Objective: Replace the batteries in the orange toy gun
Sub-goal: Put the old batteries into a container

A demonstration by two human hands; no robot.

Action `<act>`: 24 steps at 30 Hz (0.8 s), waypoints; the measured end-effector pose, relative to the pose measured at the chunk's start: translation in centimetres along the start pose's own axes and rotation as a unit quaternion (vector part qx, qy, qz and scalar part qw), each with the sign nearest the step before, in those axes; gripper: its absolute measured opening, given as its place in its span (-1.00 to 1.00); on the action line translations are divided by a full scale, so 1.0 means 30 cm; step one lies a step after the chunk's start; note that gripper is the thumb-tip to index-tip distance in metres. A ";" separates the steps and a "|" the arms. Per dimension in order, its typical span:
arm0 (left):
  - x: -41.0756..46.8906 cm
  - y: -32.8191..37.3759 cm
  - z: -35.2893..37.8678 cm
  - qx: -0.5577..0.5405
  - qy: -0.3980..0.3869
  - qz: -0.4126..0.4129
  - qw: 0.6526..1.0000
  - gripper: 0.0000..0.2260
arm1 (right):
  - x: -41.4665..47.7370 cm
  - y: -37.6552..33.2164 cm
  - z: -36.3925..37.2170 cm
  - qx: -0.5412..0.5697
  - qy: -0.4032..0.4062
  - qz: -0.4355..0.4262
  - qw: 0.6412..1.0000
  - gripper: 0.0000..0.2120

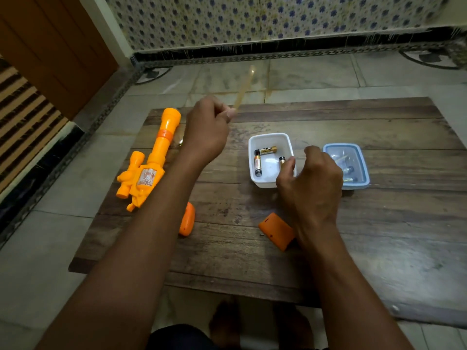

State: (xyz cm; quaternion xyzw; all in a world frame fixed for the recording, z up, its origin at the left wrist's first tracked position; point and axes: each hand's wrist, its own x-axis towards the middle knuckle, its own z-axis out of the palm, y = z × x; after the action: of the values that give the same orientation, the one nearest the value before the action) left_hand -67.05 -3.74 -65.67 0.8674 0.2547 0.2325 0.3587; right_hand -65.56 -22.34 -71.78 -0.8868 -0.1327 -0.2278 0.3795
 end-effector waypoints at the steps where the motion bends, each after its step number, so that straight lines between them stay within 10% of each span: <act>1: -0.036 0.023 -0.022 -0.078 -0.022 -0.015 0.997 -0.85 | 0.003 0.002 0.001 0.015 0.004 -0.001 1.000 -0.78; 6: -0.218 0.059 -0.039 -0.458 -0.164 -0.169 0.857 -0.74 | 0.015 -0.006 -0.020 0.211 0.002 0.050 0.976 -0.76; 10: -0.261 0.029 0.020 -0.544 -0.192 -0.223 0.786 -0.67 | 0.022 -0.003 -0.044 0.258 -0.015 0.077 0.963 -0.79; 14: -0.271 0.050 0.084 -0.465 -0.096 -0.219 0.853 -0.77 | 0.027 0.006 -0.035 0.238 -0.020 0.088 0.967 -0.81; 18: -0.275 0.018 0.151 -0.148 0.028 -0.141 0.978 -0.77 | 0.029 0.015 0.000 0.177 -0.005 0.059 0.982 -0.76; 24: -0.276 0.000 0.198 -0.055 0.033 -0.152 0.986 -0.82 | 0.007 0.008 0.008 0.023 -0.056 0.062 0.996 -0.74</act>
State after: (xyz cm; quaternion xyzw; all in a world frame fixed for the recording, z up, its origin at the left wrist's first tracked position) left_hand -69.88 -11.78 -71.28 0.7894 0.3821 0.2174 0.4285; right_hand -65.20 -22.30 -71.97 -0.8956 -0.1034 -0.1507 0.4055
